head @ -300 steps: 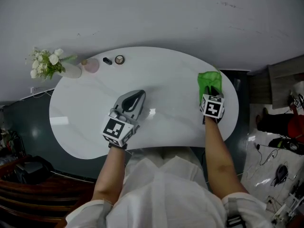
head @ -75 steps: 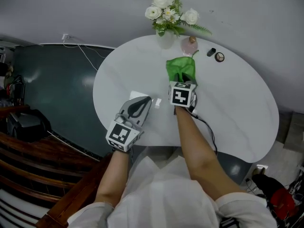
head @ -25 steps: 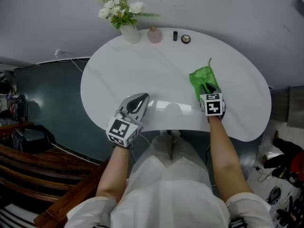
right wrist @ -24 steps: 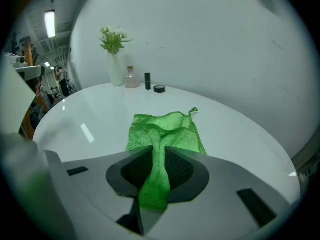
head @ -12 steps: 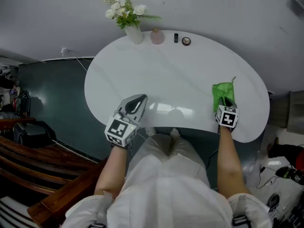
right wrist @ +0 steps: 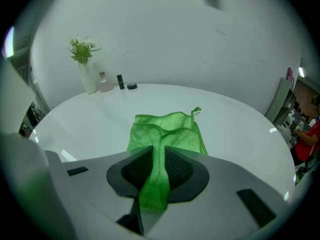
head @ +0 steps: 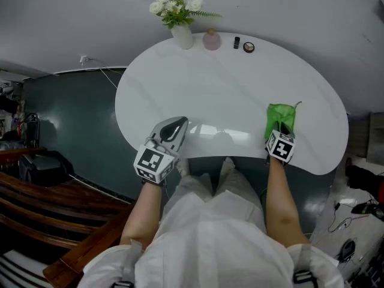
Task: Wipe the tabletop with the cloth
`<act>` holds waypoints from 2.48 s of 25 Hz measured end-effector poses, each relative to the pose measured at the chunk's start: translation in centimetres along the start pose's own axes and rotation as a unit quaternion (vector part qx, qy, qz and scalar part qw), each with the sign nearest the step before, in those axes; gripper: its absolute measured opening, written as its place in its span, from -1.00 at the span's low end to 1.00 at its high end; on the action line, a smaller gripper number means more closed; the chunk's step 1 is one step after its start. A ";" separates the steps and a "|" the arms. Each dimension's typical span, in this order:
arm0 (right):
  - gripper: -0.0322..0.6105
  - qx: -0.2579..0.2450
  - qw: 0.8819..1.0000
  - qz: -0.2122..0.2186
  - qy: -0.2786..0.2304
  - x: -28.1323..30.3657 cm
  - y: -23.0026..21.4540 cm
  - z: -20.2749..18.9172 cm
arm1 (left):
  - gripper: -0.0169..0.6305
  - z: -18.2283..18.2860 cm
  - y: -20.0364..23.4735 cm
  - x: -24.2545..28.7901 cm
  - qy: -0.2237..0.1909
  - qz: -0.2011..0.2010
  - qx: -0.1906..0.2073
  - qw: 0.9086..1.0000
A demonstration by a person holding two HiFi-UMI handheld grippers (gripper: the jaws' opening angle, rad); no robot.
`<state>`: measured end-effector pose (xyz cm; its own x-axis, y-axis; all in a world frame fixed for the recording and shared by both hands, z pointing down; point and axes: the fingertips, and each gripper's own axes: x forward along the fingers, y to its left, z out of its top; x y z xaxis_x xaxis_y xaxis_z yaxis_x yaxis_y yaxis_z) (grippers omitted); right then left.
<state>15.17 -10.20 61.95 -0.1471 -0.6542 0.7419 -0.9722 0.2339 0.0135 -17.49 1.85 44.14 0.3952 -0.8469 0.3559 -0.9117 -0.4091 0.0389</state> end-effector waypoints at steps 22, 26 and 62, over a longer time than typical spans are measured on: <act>-0.69 -0.107 0.982 0.153 0.023 -2.9 33.6 -2.3 | -0.89 -2.9 10.5 -8.8 -0.001 -0.038 0.010 0.999; -0.69 -0.137 0.972 0.187 0.025 -3.7 38.1 -2.6 | -0.89 -3.1 11.2 -9.4 0.002 -0.042 0.013 0.999; -0.69 -0.283 0.924 0.254 0.043 -8.3 20.6 -9.2 | -0.89 -0.4 2.0 -1.2 -0.005 -0.076 0.011 0.997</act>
<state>-1.96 6.71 62.23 -0.5200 -0.3022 0.7989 -0.5264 0.8500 -0.0212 -19.86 2.13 44.18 0.5292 -0.7778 0.3390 -0.8388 -0.5398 0.0710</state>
